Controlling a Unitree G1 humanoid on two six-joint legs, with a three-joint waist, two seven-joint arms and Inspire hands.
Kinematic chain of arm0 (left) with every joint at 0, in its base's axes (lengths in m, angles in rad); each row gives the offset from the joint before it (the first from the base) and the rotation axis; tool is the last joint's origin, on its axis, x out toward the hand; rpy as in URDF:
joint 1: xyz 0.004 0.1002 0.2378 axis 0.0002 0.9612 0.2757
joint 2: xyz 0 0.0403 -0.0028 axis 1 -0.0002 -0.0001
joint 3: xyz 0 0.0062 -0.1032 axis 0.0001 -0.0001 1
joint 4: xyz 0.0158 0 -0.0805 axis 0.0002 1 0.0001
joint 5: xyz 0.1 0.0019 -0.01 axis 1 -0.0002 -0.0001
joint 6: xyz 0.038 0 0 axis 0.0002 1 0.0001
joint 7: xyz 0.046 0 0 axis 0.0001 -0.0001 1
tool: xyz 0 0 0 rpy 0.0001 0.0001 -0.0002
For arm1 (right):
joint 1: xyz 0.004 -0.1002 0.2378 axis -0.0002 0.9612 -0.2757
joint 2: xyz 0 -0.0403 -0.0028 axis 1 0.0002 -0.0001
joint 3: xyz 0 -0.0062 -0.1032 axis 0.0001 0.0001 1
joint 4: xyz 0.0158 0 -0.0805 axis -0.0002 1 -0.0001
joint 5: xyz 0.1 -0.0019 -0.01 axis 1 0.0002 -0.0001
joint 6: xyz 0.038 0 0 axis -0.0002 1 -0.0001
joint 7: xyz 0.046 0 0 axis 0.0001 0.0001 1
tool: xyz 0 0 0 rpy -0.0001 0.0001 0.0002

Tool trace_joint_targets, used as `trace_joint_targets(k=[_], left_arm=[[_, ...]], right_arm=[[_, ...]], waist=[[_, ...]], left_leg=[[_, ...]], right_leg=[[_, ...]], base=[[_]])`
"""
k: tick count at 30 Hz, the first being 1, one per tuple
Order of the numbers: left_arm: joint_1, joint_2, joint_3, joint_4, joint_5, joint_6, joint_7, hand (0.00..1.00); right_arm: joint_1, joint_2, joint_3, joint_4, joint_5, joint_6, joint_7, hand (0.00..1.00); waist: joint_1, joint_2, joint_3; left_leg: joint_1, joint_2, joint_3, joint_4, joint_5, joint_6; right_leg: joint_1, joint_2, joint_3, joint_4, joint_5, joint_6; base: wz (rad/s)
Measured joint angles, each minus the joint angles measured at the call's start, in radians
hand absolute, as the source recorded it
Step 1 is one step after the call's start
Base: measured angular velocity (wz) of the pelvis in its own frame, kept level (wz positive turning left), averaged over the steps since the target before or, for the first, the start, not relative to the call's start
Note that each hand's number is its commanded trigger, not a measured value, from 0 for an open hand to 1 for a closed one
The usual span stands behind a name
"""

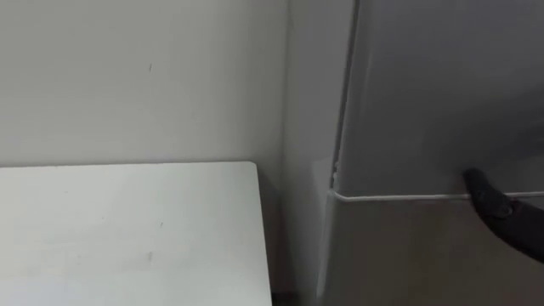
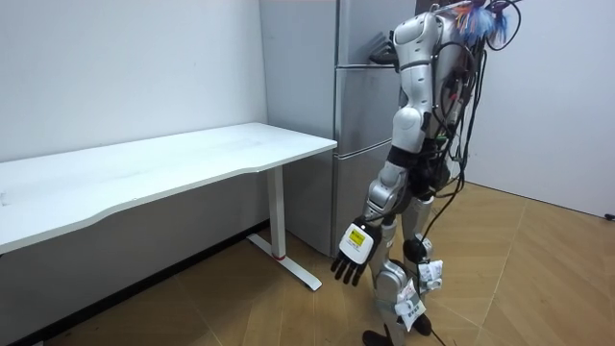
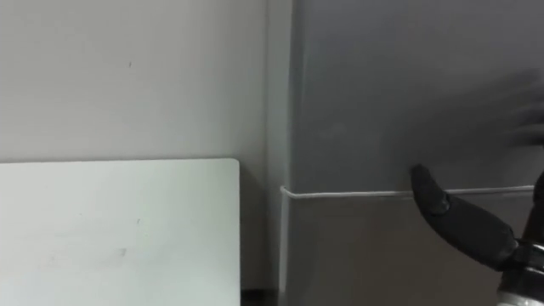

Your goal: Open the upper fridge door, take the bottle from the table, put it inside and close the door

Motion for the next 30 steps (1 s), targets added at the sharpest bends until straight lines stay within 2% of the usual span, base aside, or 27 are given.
trace_joint_targets(k=[4,14,30], left_arm=[[0.0,0.001,0.0,0.0,0.0,0.02,0.0,0.0],[-0.013,0.022,0.0,-0.003,0.006,0.056,-0.004,0.0],[-0.02,0.026,0.001,-0.004,0.024,0.054,-0.021,0.0]], right_arm=[[-0.006,0.0,0.0,0.018,0.0,0.007,0.001,0.0],[-0.022,-0.002,0.003,0.072,-0.005,0.008,0.004,0.0],[-0.044,-0.002,0.006,0.106,-0.045,0.003,0.0,0.0]], waist=[[-0.001,-0.007,0.001],[-0.001,-0.006,0.0011],[-0.003,-0.004,-0.0004]], left_leg=[[0.0,0.001,0.0,0.0,0.0,0.0],[0.003,0.004,-0.008,0.001,0.0,0.0],[0.001,0.008,-0.01,0.001,0.0,0.0]], right_leg=[[0.006,-0.001,-0.003,-0.007,0.007,0.0],[0.03,-0.001,-0.018,-0.032,0.02,0.0],[0.03,0.001,-0.018,-0.03,0.022,-0.003]], base=[[0.0],[0.02],[0.0]])
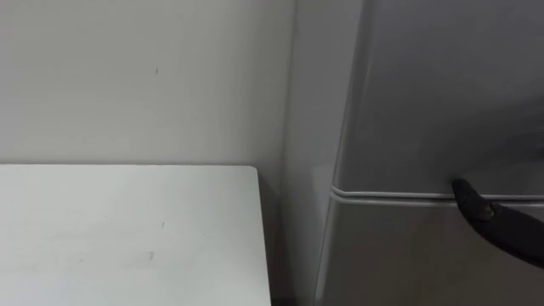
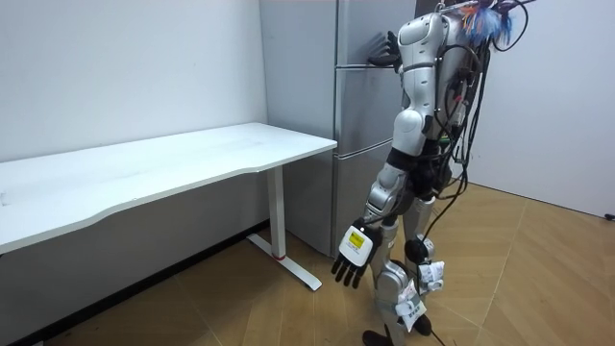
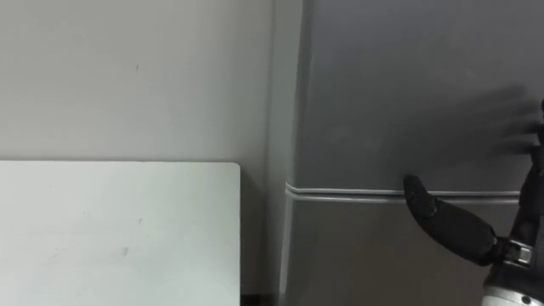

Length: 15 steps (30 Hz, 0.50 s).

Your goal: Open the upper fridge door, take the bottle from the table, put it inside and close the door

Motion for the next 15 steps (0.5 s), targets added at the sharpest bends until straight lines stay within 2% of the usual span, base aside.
trace_joint_targets(k=[15], left_arm=[[0.005,0.0,0.0,0.0,0.003,0.0,-0.018,0.0]], right_arm=[[0.0,-0.001,0.0,0.0,0.011,0.002,0.0,0.0]], waist=[[0.0,0.0,-0.0034]], left_leg=[[0.001,0.0,-0.002,0.004,0.0,-0.001]], right_leg=[[0.001,-0.001,-0.004,-0.001,0.001,0.0]], base=[[0.0]])
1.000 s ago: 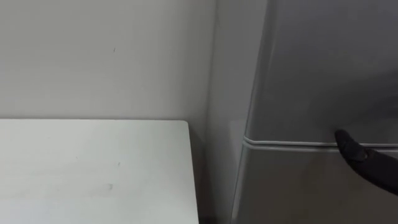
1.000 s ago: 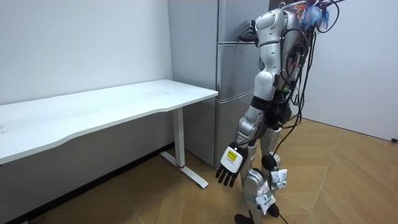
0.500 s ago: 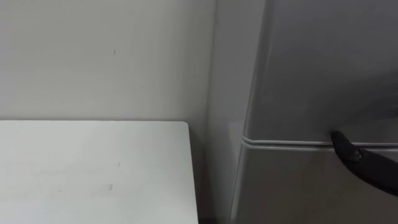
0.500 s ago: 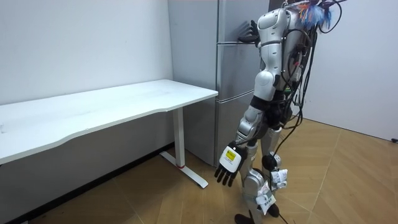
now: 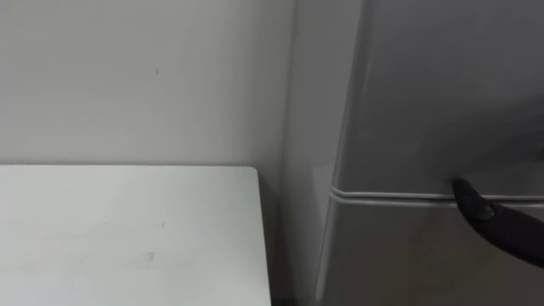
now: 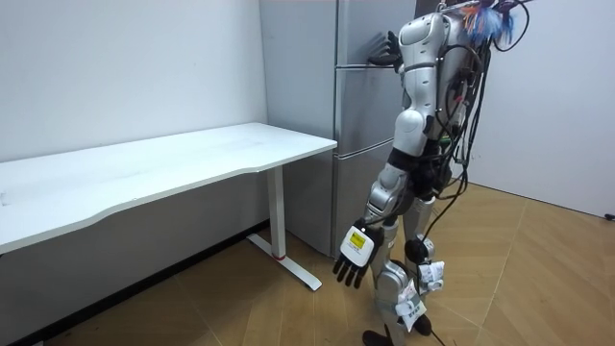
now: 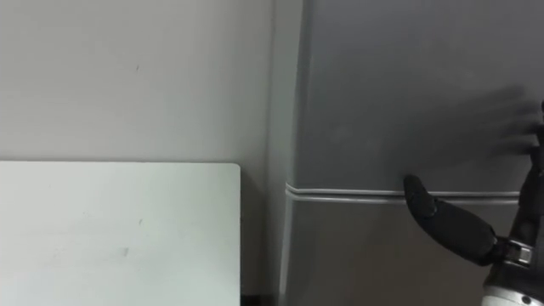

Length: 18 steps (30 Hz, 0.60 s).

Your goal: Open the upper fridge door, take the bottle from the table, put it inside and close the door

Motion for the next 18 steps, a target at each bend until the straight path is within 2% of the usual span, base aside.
trace_joint_targets(k=[5,9,14,18], left_arm=[[0.0,0.0,0.006,-0.004,0.001,0.0,-0.004,0.0],[0.0,0.0,0.022,-0.015,0.001,0.0,-0.001,0.0],[0.017,0.0,0.04,-0.043,0.001,0.0,0.008,0.0],[0.023,0.0,0.06,-0.048,0.002,-0.002,0.01,0.0]], right_arm=[[0.001,-0.008,-0.007,0.002,0.011,0.001,0.013,0.0],[0.001,-0.027,-0.021,0.002,0.01,0.004,0.023,0.0],[0.001,-0.078,-0.089,-0.003,0.047,0.035,0.038,0.0],[0.001,-0.08,-0.156,-0.004,0.062,0.044,0.025,0.0]], waist=[[-0.005,0.01,-0.0067],[-0.016,0.019,-0.0045],[-0.038,0.014,-0.0048],[-0.046,0.004,-0.002]], left_leg=[[0.004,0.001,-0.002,0.005,0.0,0.0],[0.004,0.001,-0.003,0.006,0.0,0.0],[0.001,-0.001,-0.006,0.005,0.0,0.0],[0.001,0.0,-0.006,0.005,0.0,0.0]], right_leg=[[0.002,-0.001,-0.002,0.0,0.0,0.0],[0.007,-0.001,-0.002,0.0,0.0,0.0],[0.013,-0.001,-0.002,0.0,-0.001,0.001],[0.013,0.0,-0.001,-0.001,-0.001,0.001]], base=[[0.0],[0.02],[0.03],[0.0]])
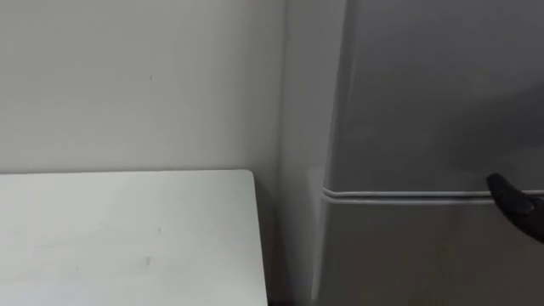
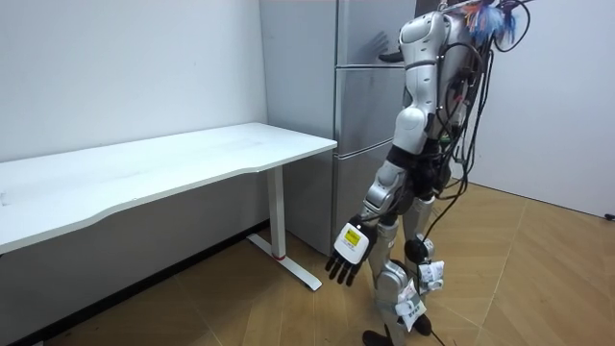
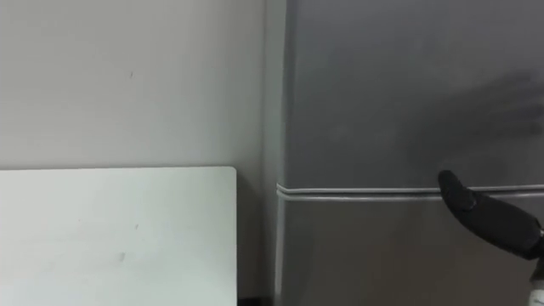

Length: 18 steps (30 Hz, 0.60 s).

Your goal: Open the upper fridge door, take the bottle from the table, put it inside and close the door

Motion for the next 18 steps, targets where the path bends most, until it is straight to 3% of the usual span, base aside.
trace_joint_targets(k=[3,8,13,18], left_arm=[[0.0,0.0,0.019,-0.001,-0.002,-0.008,0.015,0.0],[-0.001,0.001,0.026,-0.015,-0.003,-0.008,0.021,0.0],[-0.001,0.001,0.027,-0.018,-0.002,-0.007,0.035,0.0],[-0.002,0.0,0.027,-0.02,-0.003,-0.006,0.055,0.0]], right_arm=[[0.005,-0.001,-0.043,0.002,0.018,-0.001,-0.012,0.0],[0.065,-0.002,-0.099,0.013,0.089,0.004,-0.059,0.0],[0.123,-0.002,-0.119,0.031,0.095,0.017,-0.085,0.0],[0.143,0.003,-0.118,0.164,0.118,0.025,-0.1,0.0]], waist=[[-0.013,-0.009,0.0045],[-0.036,-0.023,0.0024],[-0.044,-0.018,0.0015],[-0.047,-0.011,0.0014]], left_leg=[[0.0,-0.001,-0.003,0.002,0.0,0.0],[-0.002,-0.003,-0.009,0.002,0.0,0.0],[-0.002,-0.004,-0.009,0.002,0.0,0.0],[0.002,-0.003,-0.003,0.002,0.0,0.0]], right_leg=[[-0.004,0.0,0.0,-0.004,-0.001,0.0],[0.004,-0.001,-0.007,-0.017,-0.001,0.001],[0.0,-0.001,-0.003,-0.018,-0.001,0.002],[-0.002,0.0,0.002,-0.015,-0.001,0.002]], base=[[0.0],[0.04],[0.0],[-0.03]])
